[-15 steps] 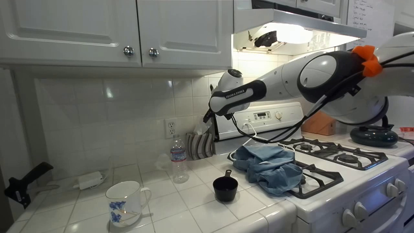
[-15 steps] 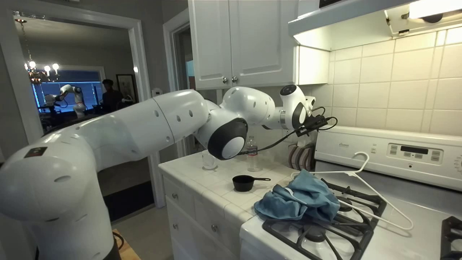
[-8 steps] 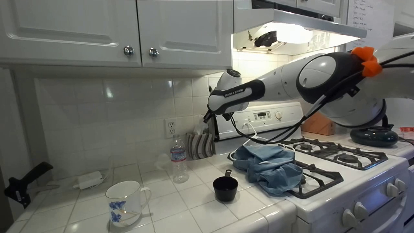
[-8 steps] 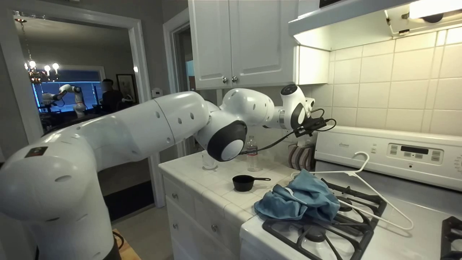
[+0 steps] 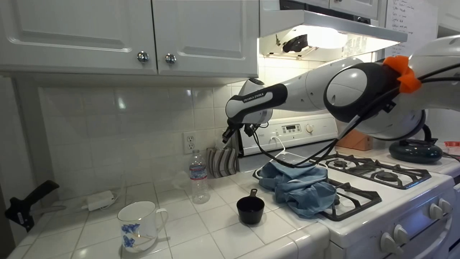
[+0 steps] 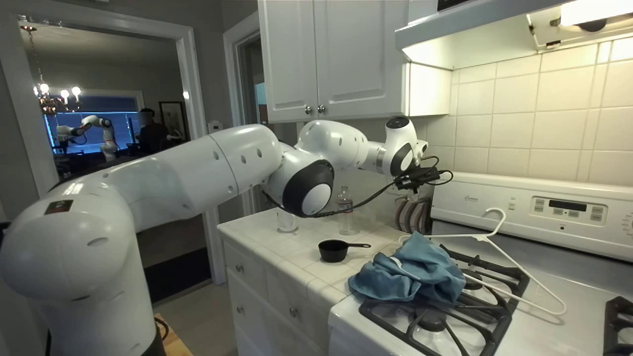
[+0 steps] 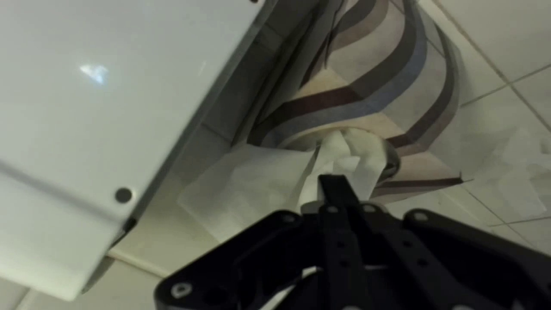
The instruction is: Remove one paper towel from the tissue box
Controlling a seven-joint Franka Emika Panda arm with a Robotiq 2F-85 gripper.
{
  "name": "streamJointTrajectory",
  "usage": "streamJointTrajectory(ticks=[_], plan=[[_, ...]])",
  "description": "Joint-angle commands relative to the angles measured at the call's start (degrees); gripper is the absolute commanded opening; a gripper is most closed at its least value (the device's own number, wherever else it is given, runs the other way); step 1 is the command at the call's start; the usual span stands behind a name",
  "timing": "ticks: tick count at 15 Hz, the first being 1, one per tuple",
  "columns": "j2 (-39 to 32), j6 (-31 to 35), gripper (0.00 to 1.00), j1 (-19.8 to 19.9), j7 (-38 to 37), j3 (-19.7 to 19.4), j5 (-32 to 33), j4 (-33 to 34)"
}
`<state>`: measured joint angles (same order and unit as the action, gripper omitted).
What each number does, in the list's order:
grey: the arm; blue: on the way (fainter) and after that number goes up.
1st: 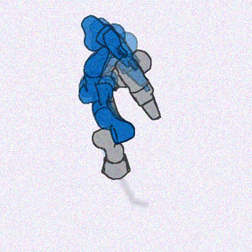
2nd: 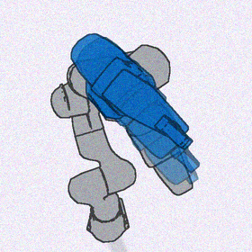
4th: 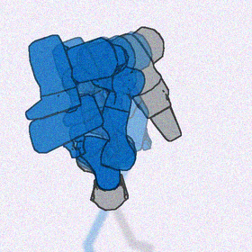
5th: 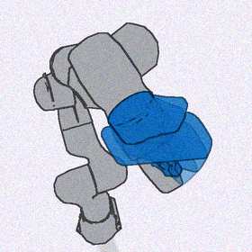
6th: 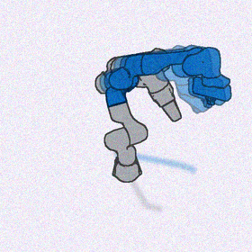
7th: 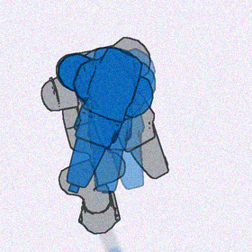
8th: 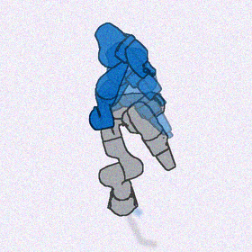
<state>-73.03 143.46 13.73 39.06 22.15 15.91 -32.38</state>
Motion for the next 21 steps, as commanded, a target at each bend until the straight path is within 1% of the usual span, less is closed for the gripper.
streamJointTrajectory(ticks=[1, 4, 6, 12, 13, 15, 17, 18, 19, 20, 21], plan=[[0.0, -1.5, 0.0, -1.6, -1.8, -1.3, 0.6, 2.1], [0.3, 0.4, 0.0, -2.7, -2.3, -1.5, 0.9, 1.4], [0.4, 2.5, 0.0, -3.7, -3.9, -2.9, 1.9, 0.8], [0.1, 10.6, 0.0, -7.9, -15.3, -10.0, 2.7, -0.9], [0.2, 11.6, 0.0, -9.5, -14.3, -13.6, -1.4, -1.3], [0.1, 11.9, 0.0, -10.9, -11.3, -13.7, -2.2, -2.2], [0.0, 10.9, 0.0, -11.8, -5.8, -11.6, -3.0, -2.2], [-0.2, 10.4, 0.0, -12.5, -4.0, -11.3, -3.1, -2.1], [-0.1, 9.9, 0.0, -13.3, -2.5, -11.7, -2.7, -2.0], [-0.1, 9.9, 0.0, -13.2, -1.3, -9.8, -0.4, -2.2], [0.0, 9.7, 0.0, -13.5, 0.3, -9.5, -0.5, -2.2]])
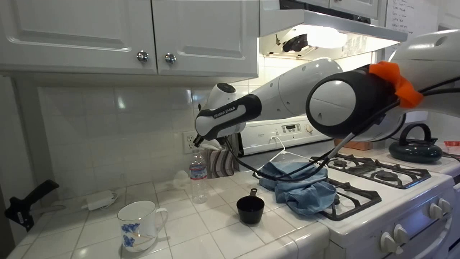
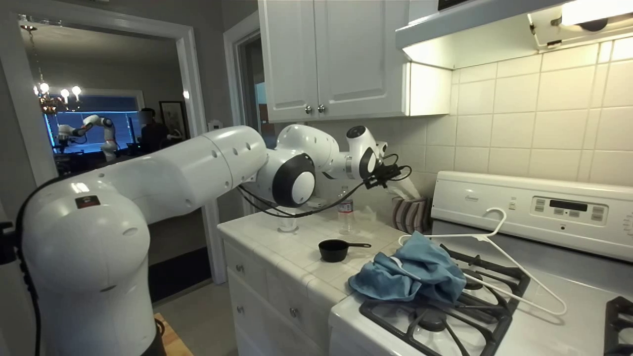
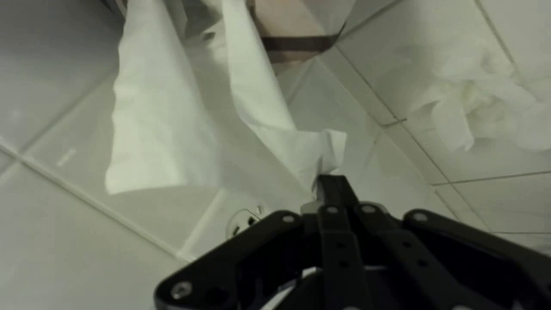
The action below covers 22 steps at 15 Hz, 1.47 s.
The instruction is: Remove one paper towel from the tissue box
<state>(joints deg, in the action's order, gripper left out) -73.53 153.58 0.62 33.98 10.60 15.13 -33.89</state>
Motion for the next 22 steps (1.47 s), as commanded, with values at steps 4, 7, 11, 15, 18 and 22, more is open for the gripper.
streamJointTrajectory(ticks=[4, 7, 11, 15, 18, 22], plan=[[0.2, -1.0, 0.0, -1.2, 12.6, 3.8, 0.4, 0.0], [-0.2, -0.4, 0.0, -1.4, 11.0, 1.7, 0.8, 0.6], [-0.1, -1.1, 0.0, -1.8, 6.2, -2.6, 1.2, 0.8], [0.2, -2.2, 0.3, -3.1, -0.8, -9.3, 1.9, 0.7], [0.0, -3.3, 0.47, -4.1, -2.0, -12.3, 1.0, 1.1], [0.9, -4.6, 0.45, -5.9, -4.0, -16.2, 2.2, 1.1]])
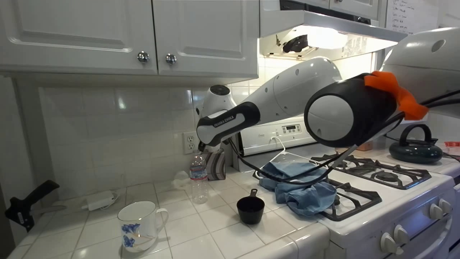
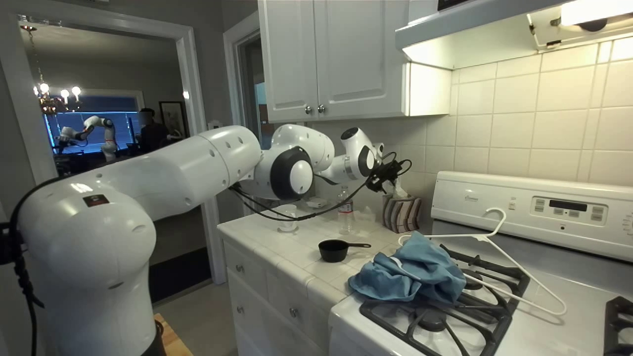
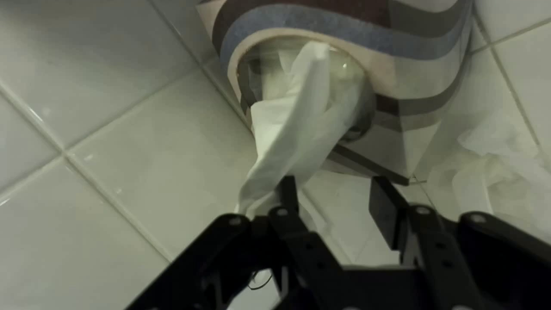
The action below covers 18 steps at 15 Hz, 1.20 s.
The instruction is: Remove one paper towel from the tissue box
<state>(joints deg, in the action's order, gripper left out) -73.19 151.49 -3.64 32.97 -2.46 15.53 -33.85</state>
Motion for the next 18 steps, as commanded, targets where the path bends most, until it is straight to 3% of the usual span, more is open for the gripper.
streamJointTrajectory(ticks=[1, 3, 4, 7, 12, 18], plan=[[0.7, -2.9, 0.44, -2.2, -3.3, -4.2, 1.8, 1.3], [1.0, -3.7, 0.37, -3.1, -3.7, -5.9, 1.6, 1.6], [1.2, -3.9, 0.39, -3.4, -3.3, -6.2, 1.3, 1.7], [1.6, -3.7, 0.35, -3.2, 0.7, -4.3, -0.1, 1.8], [1.6, -2.2, 0.5, -4.0, 4.2, -4.5, 0.6, 2.2], [1.4, -2.1, 0.48, -5.2, 2.2, -7.5, 1.4, 2.7]])
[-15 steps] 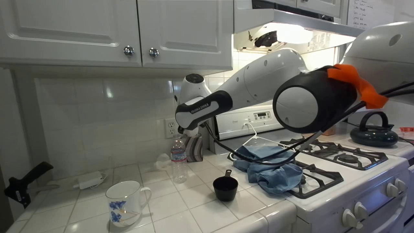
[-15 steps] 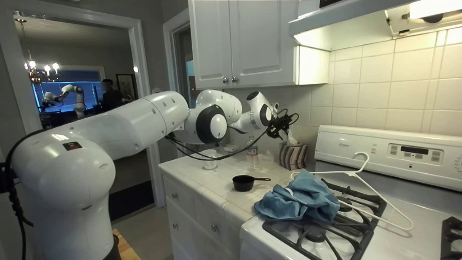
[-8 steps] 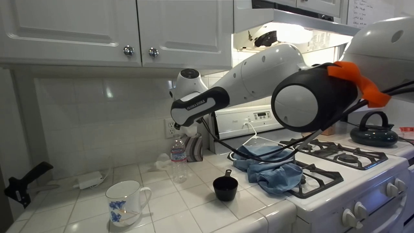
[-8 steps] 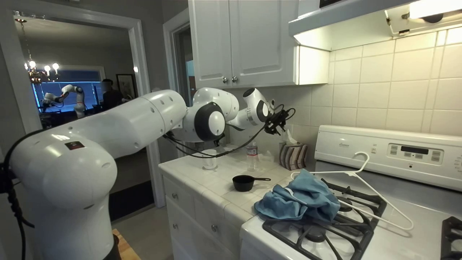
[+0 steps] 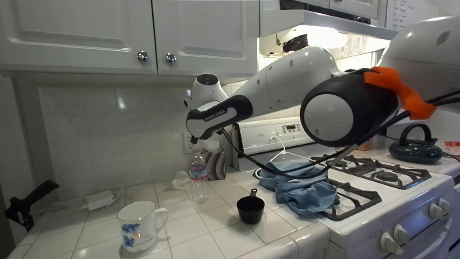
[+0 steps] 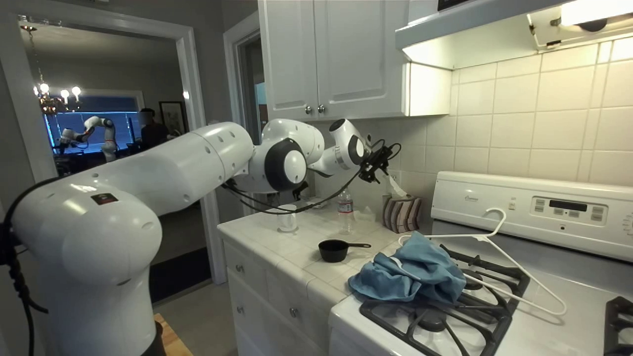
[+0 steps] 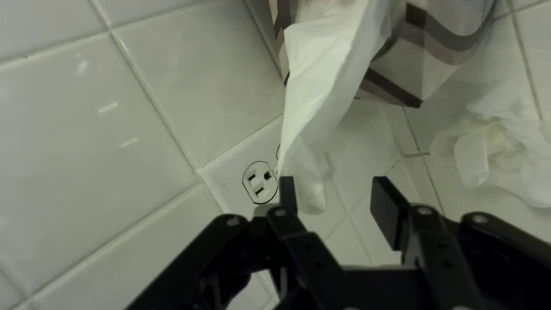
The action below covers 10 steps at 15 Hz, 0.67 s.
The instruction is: Remove one paper towel from the tissue box
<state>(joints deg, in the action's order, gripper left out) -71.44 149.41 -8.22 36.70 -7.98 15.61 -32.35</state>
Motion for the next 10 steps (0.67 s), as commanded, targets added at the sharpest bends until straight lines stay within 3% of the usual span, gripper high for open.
streamJointTrajectory(ticks=[1, 10], plan=[[-0.4, 0.2, 0.47, -0.7, -1.7, -2.4, 1.2, 1.2], [-0.4, 3.0, 0.53, -1.8, -10.9, -9.9, 0.5, 0.8]])
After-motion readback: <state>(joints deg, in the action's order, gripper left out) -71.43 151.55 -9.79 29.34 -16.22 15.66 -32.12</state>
